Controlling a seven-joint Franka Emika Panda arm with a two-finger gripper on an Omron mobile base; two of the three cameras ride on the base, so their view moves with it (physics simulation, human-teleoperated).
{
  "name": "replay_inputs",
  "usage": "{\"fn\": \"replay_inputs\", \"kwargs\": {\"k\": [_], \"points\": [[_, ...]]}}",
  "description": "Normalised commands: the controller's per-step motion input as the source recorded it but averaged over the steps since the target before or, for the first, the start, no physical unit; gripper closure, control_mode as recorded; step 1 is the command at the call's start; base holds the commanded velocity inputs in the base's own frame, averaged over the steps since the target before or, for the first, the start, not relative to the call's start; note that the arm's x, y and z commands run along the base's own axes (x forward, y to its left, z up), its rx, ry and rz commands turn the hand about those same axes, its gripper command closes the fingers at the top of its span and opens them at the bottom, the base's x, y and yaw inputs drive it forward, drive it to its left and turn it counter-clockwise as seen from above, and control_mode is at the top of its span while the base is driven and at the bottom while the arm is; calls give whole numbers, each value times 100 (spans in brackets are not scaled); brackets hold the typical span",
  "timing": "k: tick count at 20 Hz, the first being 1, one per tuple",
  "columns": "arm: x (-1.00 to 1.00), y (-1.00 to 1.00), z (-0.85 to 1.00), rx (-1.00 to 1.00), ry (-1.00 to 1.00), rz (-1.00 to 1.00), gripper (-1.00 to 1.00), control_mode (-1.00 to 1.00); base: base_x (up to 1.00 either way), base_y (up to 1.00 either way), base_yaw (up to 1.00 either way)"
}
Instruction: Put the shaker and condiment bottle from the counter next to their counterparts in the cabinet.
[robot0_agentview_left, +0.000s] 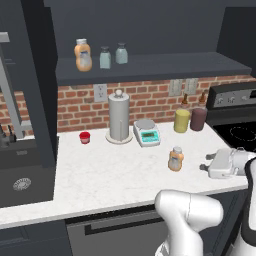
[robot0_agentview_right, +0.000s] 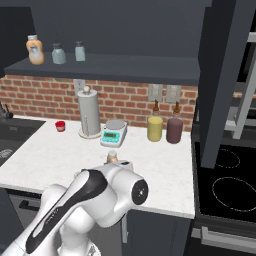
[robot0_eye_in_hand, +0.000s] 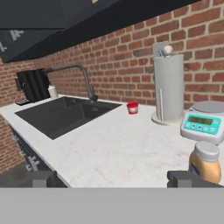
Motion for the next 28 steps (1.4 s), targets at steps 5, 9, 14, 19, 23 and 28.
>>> {"fn": "replay_inputs", "kwargs": {"k": [5, 9, 14, 19, 23, 28], "points": [[30, 0, -41, 0, -7, 0, -100, -100, 0, 0, 0], [19, 0, -36, 0, -7, 0, -100, -100, 0, 0, 0], [13, 0, -29, 0, -5, 0, -100, -100, 0, 0, 0], [21, 0, -15, 0, 0, 0, -100, -100, 0, 0, 0], [10, 0, -8, 1, 0, 0, -100, -100, 0, 0, 0], [22, -11, -11, 0, 0, 0, -100, -100, 0, 0, 0]]}}
